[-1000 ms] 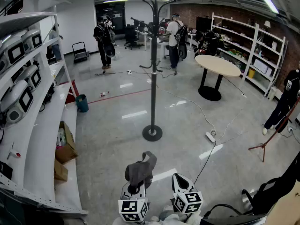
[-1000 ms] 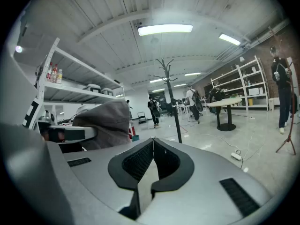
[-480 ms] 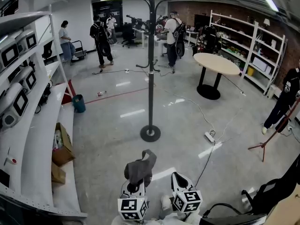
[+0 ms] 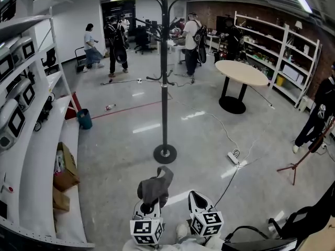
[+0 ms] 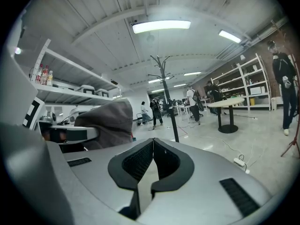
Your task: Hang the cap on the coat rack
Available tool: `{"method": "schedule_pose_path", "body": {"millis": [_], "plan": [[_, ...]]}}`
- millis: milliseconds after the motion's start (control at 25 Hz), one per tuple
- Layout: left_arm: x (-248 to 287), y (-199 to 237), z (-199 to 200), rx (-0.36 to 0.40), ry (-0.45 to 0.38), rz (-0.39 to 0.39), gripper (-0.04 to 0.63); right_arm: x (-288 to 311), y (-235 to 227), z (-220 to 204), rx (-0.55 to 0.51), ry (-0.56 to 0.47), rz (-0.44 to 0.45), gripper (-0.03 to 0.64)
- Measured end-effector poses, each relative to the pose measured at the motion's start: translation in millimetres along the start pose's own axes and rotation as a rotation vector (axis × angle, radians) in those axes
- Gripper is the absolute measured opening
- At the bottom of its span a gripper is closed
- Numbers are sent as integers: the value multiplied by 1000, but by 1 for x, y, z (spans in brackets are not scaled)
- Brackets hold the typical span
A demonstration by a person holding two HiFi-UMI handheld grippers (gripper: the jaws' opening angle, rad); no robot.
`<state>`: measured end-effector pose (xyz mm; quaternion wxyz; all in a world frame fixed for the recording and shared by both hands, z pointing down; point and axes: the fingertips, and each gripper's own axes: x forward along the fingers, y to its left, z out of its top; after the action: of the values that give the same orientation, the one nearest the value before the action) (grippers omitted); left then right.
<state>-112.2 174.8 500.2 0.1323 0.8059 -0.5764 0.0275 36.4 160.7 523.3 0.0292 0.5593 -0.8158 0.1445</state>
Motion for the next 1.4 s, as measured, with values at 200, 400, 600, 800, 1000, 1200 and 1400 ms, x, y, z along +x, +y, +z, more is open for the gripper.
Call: {"method": "schedule_pose_path", "body": {"millis": [200,400,600,800,1000,1200,1400], "plan": [[33,-4,14,15,-13,-4,18,25,-23,14,3,-14,-1,11],[57,-10,23,23,-16,-2,18,42,-38,25,9,-18,15,11],[76,-10,25,24,-13,6,18,60,-48,28,15,-18,32,11],[94,-9,27,23,-9,21,18,76,-60,34,12,-13,43,11],[114,-9,29,22,-6,34,18,92,-73,37,10,-6,54,11],[135,-11,29,19,-4,36,18,108,-87,39,-1,4,59,11],[154,-16,28,16,8,32,18,118,-105,41,1,9,49,11]]}}
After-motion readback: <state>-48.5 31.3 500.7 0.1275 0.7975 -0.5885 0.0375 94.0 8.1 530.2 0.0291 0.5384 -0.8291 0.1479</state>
